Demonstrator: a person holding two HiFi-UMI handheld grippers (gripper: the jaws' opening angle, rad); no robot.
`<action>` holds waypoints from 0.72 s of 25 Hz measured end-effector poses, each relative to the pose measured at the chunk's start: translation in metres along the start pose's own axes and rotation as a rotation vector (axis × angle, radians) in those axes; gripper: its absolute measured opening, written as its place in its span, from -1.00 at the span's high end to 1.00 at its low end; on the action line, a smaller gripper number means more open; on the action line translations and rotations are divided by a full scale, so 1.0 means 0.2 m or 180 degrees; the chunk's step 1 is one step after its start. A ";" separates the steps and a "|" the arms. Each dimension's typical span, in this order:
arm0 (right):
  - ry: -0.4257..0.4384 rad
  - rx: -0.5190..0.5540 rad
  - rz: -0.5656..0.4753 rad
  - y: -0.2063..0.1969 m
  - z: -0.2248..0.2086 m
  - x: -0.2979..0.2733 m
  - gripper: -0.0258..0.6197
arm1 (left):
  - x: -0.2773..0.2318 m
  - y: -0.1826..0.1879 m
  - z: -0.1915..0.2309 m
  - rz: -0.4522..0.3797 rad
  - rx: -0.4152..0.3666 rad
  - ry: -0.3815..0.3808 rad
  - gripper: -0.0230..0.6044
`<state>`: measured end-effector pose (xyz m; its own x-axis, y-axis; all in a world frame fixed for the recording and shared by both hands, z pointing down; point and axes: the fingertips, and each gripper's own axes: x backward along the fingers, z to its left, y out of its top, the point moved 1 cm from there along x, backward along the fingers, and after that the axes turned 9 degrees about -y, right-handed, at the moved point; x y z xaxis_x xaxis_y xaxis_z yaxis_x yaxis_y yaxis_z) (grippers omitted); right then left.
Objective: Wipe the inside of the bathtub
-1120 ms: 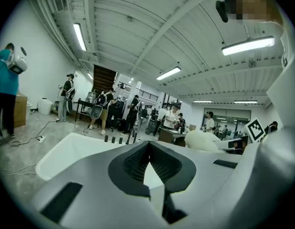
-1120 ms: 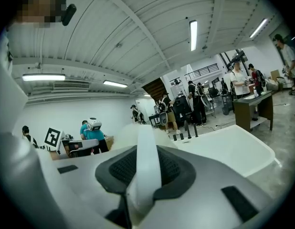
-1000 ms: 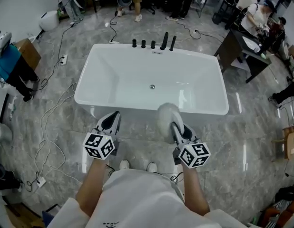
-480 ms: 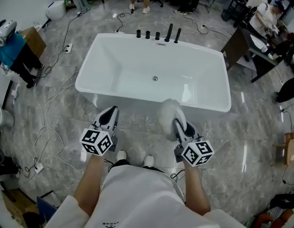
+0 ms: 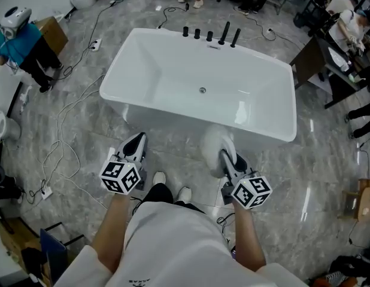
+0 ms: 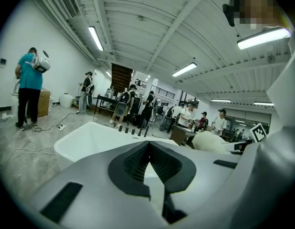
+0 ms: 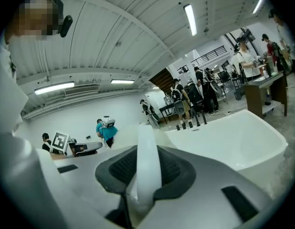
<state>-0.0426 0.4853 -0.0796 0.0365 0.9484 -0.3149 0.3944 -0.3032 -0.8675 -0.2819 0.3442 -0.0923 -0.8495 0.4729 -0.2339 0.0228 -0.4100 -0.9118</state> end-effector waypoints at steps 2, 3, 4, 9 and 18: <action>0.0027 0.0004 0.0028 0.00 0.00 -0.02 0.62 | 0.00 -0.02 0.01 0.0015 0.0030 0.0010 0.89; 0.0037 0.0005 0.0040 0.00 0.00 -0.03 0.62 | -0.01 -0.02 0.02 0.0019 0.0032 0.0001 0.89; 0.0045 0.0004 0.0051 0.00 0.00 -0.05 0.62 | -0.01 -0.03 0.03 0.0020 0.0031 -0.0007 0.89; 0.0070 0.0001 0.0128 -0.01 0.00 -0.14 0.62 | -0.09 -0.03 0.09 0.0043 0.0022 -0.0052 0.89; 0.0074 0.0026 0.0206 0.08 -0.05 -0.55 0.62 | -0.44 0.03 0.38 0.0169 0.0058 -0.0195 0.89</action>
<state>-0.0305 0.3771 -0.0558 0.0829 0.9287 -0.3614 0.3831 -0.3645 -0.8488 -0.2472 0.2417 -0.0523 -0.8780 0.4018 -0.2602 0.0596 -0.4476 -0.8923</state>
